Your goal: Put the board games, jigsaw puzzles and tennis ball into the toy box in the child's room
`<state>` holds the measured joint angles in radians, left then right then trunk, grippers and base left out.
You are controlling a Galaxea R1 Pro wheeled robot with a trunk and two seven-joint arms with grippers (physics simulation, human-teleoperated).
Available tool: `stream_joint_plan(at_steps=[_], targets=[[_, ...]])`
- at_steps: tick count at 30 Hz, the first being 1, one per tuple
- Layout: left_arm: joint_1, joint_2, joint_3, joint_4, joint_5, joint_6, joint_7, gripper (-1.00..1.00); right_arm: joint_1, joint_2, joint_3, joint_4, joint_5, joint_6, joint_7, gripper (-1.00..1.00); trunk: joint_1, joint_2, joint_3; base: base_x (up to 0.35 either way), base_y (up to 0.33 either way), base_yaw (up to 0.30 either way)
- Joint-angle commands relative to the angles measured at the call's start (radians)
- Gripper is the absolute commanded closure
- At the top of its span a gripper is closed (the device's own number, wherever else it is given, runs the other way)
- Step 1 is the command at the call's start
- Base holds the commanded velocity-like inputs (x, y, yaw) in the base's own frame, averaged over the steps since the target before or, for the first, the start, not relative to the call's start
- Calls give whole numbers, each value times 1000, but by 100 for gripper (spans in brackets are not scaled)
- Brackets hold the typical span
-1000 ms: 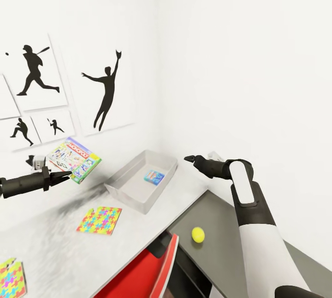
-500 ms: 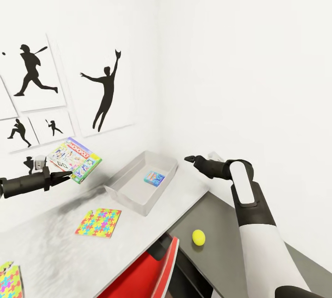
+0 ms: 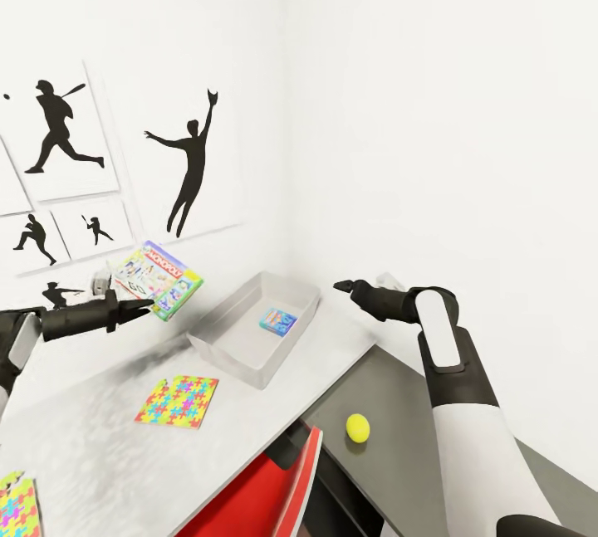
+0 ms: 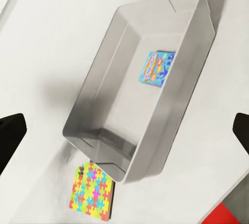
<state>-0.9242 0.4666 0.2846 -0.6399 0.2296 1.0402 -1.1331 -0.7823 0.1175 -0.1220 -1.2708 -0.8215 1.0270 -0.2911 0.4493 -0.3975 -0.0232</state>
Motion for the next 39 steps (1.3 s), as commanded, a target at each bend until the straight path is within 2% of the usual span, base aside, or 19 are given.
stream_joint_plan(at_steps=[1, 2, 3, 6, 7, 8, 10, 11, 12, 15, 19, 22, 23, 25, 28, 30, 33, 36, 39], targets=[[-29, -19, 1, 11, -4, 4, 47, 100, -1, 1, -2, -1, -10, 4, -11, -100, 1, -2, -2, 0, 0, 0], [-77, -51, 1, 47, -4, 5, 145, 100, -2, 0, -1, -4, -10, 5, -12, -100, 1, -2, -2, 0, 0, 0], [-96, -61, 1, 64, -4, 5, 181, 100, -2, 0, -2, -8, -11, 5, -12, -100, 1, -2, -2, 0, 0, 0], [-235, -109, 4, 209, 1, 1, 400, 100, -2, -4, -2, -41, -11, 6, -14, -100, 1, -2, -2, 0, 0, 0], [-302, -143, 6, 274, 2, -2, 503, 100, -2, -5, -2, -53, -12, 7, -14, -100, 1, -2, -2, 0, 0, 0], [-336, -172, 7, 303, 2, -4, 567, 100, -2, -6, -2, -58, -12, 7, -14, -100, 1, -2, -2, 0, 0, 0], [-376, -223, 10, 333, 7, -6, 700, 100, -2, -7, -2, -63, -13, 9, -14, -100, 1, -2, -2, 0, 0, 0], [-396, -249, 12, 344, 22, -7, 776, 100, -2, -8, -1, -65, -12, 9, -14, -100, 1, -2, -2, 0, 0, 0], [-403, -257, 12, 347, 30, -8, 799, 100, -2, -8, -1, -66, -12, 10, -14, -100, 1, -2, -2, 0, 0, 0], [-430, -292, 13, 356, 115, -10, 937, 100, 1, -8, 1, -68, -12, 12, -14, -100, 1, -2, -2, 0, 0, 0], [-438, -308, 13, 363, 289, -12, 1099, 100, 4, -9, 2, -81, -14, 20, -14, -100, 1, -2, -2, 0, 0, 0], [-439, -312, 12, 386, 421, -11, 1162, 100, 8, -9, 4, -156, -17, 20, -14, -100, 1, -2, -2, 0, 0, 0], [-440, -314, 12, 392, 452, -11, 1171, 100, 13, -9, 5, -186, -18, 20, -13, -100, 1, -2, -2, 0, 0, 0], [-440, -323, 12, 400, 485, -12, 1180, 100, 32, -11, 10, -232, -42, 20, -13, -100, 1, -2, -2, 0, 0, 0], [-440, -348, 11, 405, 503, -16, 1180, 100, 42, -14, 13, -257, -113, 20, -14, -100, 1, -2, -2, 0, 0, 0], [-440, -371, 11, 406, 506, -18, 1177, 100, 39, -23, 14, -261, -133, 20, -14, -100, 1, -2, -2, 0, 0, 0], [-439, -420, 11, 407, 508, -30, 1173, 100, 37, -65, 16, -263, -150, 20, -14, -100, 1, -2, -2, 0, 0, 0], [-432, -468, 10, 410, 511, -138, 1172, 100, 42, -104, 18, -263, -155, 20, -14, -100, 1, -2, -2, 0, 0, 0], [-425, -491, 9, 439, 511, -199, 1162, 100, 47, -129, 22, -256, -160, 20, -14, -100, 1, -2, -2, 0, 0, 0]])
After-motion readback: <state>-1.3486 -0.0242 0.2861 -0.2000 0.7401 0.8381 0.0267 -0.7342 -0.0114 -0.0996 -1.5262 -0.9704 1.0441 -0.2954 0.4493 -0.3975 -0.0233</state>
